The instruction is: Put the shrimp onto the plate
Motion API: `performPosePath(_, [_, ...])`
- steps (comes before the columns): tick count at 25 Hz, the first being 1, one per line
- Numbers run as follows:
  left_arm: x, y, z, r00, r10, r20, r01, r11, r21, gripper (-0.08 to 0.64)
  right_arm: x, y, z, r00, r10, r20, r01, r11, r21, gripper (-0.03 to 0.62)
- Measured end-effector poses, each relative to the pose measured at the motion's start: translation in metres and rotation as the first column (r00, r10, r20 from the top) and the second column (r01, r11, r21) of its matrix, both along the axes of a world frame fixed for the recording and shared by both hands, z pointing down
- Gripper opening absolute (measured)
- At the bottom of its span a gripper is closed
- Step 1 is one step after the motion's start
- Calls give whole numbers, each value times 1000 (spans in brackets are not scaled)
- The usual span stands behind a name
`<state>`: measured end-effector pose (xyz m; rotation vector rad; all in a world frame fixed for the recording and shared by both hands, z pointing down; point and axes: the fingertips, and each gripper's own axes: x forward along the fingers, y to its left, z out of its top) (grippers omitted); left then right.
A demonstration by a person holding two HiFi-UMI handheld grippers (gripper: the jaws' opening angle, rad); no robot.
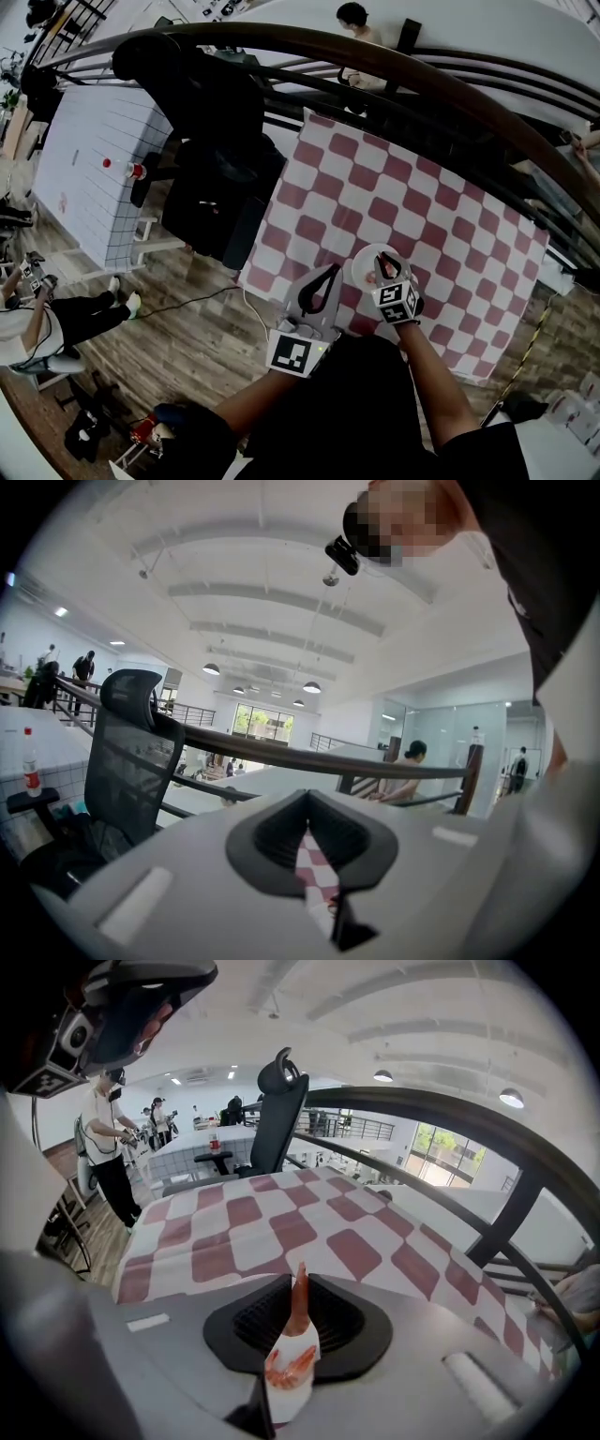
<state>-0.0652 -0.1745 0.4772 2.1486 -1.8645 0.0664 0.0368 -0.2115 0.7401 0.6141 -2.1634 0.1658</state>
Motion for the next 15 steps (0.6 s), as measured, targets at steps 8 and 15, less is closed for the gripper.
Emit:
performPosePath(8, [-2,4,3,1000,-19,14,20,1000,-22,9,3,-2,27,999,-26,-34,26,1000,-10,54])
performPosePath(15, [-8,0,5,999,-40,-3,40,999,-36,9,4,-4,38,1000,1,-20,-2,1000,-30,54])
